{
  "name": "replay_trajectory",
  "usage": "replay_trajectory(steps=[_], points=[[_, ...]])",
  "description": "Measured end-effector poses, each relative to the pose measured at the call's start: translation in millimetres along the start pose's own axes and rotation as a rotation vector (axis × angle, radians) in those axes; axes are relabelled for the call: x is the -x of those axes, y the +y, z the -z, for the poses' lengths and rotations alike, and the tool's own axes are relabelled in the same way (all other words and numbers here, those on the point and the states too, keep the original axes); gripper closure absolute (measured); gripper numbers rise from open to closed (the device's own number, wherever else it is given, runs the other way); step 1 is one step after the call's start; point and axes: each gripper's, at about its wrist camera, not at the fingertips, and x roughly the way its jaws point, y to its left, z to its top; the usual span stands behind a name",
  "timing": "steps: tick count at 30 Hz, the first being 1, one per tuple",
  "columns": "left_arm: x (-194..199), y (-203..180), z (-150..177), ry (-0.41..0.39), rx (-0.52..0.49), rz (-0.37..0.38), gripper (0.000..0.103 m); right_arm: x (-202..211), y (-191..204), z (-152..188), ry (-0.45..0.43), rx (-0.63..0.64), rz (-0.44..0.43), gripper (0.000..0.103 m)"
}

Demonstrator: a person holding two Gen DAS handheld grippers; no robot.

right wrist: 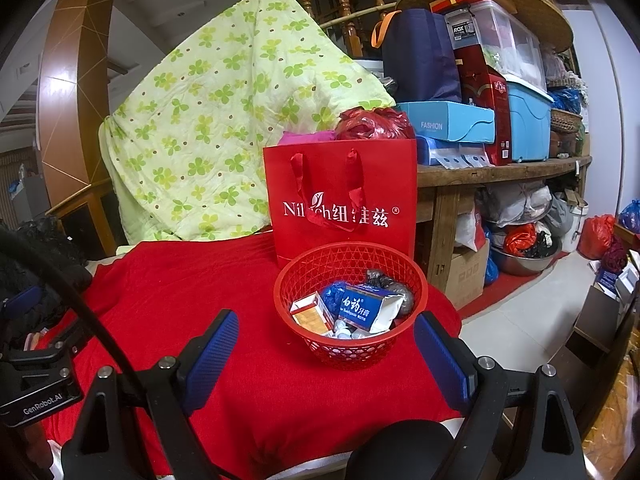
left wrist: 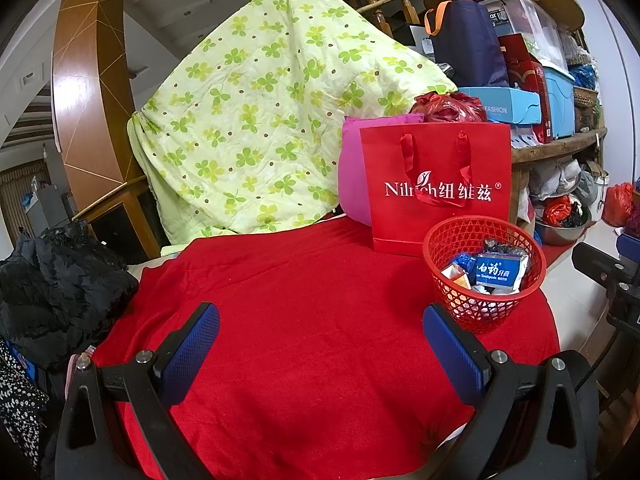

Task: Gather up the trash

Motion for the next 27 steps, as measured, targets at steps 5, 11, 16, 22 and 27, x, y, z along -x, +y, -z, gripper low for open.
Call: replay_trajectory(steps=[5, 11, 16, 22, 27], points=[[-0.5, -0.8, -0.5, 0.0, 0.001, 0.001, 0.002, -0.4, -0.4, 0.1, -0.002, 0.0, 0.002, 0.012], [-2.1, -0.5, -0.8, -0.001, 0.0, 0.013, 0.002, -0.2, 0.3, -3.0, -0.002, 0.003, 0.008, 0.012], [-9.0, -3.2, -1.9, 0.004, -0.002, 0.026, 0.002, -5.8, -0.4, -7.3, -0.001, 0.003, 0.024, 0.012], [-24.1, -3.9, -3.1, 0.01, 0.001, 0.046, 0.002, -12.7, 3.7, -9.4, -0.002, 0.01, 0.049, 0.012], [-49.3, 12.1, 0.7, 0.031, 0.046, 0.051, 0.002, -27.8, 11.1, -13.0, 0.0, 0.011, 0.047, 0.012]])
